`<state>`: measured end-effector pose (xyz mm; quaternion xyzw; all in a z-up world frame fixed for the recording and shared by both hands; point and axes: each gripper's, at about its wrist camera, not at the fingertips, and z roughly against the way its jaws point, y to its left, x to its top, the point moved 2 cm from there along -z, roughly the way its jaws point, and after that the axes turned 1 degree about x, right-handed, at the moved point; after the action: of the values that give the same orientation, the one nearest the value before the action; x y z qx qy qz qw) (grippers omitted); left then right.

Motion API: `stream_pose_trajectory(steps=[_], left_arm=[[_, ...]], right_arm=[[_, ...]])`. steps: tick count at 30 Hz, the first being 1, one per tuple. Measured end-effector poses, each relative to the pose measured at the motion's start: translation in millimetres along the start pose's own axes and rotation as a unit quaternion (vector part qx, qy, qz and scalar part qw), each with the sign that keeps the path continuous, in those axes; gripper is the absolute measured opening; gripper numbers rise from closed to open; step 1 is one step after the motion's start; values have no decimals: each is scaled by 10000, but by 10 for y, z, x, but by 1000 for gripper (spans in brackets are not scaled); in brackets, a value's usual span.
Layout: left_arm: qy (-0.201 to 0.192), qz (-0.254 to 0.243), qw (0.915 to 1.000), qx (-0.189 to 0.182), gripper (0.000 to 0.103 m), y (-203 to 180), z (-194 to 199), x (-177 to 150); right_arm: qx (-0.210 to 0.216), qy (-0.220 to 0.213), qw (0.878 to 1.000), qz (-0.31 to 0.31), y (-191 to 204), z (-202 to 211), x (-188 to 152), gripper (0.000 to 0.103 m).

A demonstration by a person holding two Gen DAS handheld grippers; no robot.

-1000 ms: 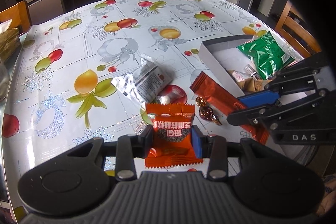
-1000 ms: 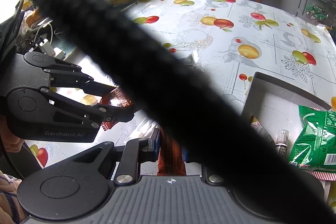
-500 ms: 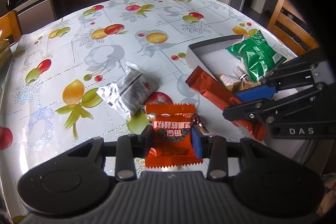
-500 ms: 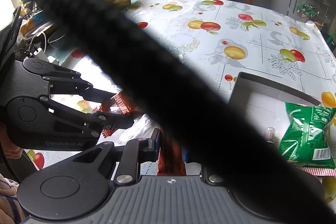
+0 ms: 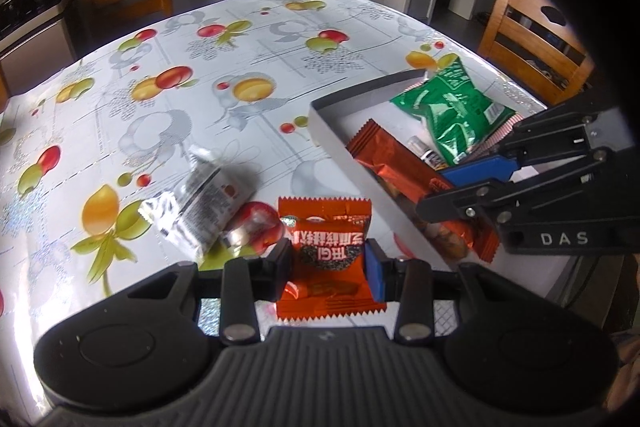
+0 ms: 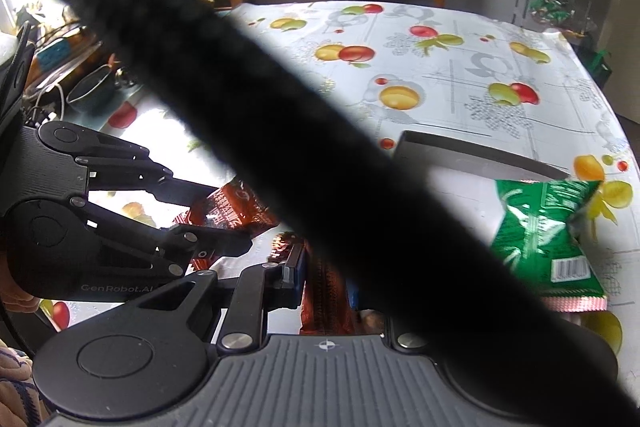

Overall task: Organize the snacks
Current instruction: 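Lower both orange snacks into the white box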

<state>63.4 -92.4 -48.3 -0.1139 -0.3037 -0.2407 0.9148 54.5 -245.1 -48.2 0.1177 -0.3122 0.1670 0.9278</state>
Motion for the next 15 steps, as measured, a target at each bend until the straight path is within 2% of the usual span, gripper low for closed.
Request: stream_pose_trajectory(steps=[15], left_arm=[[-65, -617, 9966, -544, 37, -547, -167, 250]], right_arm=[[-609, -142, 9958, -670, -485, 289, -273, 22]])
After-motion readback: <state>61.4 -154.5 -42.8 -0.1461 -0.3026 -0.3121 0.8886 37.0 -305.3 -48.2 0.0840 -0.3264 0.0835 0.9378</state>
